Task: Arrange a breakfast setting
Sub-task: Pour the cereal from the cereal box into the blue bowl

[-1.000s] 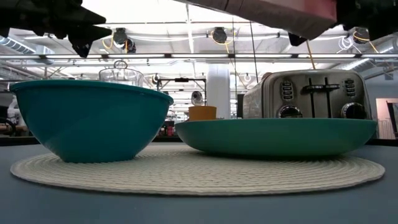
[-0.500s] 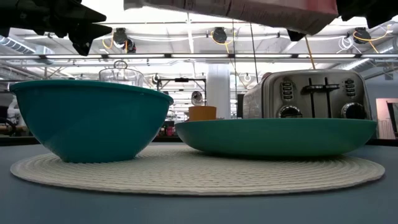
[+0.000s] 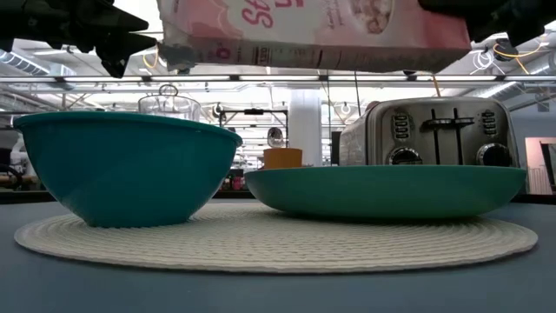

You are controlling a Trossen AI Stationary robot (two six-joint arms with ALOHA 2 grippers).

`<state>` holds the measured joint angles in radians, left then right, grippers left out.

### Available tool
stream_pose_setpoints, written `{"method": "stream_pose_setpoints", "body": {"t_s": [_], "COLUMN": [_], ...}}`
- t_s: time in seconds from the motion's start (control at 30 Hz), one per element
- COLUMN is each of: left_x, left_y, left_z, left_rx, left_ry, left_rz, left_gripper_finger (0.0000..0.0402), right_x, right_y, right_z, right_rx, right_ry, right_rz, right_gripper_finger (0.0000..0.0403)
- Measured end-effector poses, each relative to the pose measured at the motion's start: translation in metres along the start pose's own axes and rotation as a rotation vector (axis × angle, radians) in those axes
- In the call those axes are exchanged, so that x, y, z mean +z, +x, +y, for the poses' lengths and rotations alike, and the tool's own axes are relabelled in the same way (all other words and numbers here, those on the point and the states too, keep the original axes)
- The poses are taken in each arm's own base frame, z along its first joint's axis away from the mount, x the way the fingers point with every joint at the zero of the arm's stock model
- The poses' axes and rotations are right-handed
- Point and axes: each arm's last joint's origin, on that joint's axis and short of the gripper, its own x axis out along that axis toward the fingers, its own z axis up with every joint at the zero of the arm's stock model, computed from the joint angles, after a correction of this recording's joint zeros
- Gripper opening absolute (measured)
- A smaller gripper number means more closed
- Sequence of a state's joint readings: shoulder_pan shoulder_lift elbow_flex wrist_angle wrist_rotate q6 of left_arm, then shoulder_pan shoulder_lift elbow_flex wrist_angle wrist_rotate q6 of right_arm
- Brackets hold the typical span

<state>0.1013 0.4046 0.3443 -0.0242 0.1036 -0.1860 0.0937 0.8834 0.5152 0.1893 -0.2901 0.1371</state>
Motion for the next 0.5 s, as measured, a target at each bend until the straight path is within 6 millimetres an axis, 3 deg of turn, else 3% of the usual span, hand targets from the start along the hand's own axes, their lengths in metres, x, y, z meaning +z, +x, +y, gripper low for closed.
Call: {"method": "stream_pose_setpoints", "body": {"t_s": [0.5], "left_x": [0.0], "left_y": [0.0], "left_z": [0.0], "left_rx": [0.0], "left_ry": [-0.001], "left_rz": [0.0], "left_gripper_finger": [0.0157], "right_x": [0.022], "right_y": [-0.011], "right_z": [0.006], "right_rx": [0.009], "right_ry": [-0.066], "right_rz": [-0.067], "right_gripper_finger": [0.0212]}}
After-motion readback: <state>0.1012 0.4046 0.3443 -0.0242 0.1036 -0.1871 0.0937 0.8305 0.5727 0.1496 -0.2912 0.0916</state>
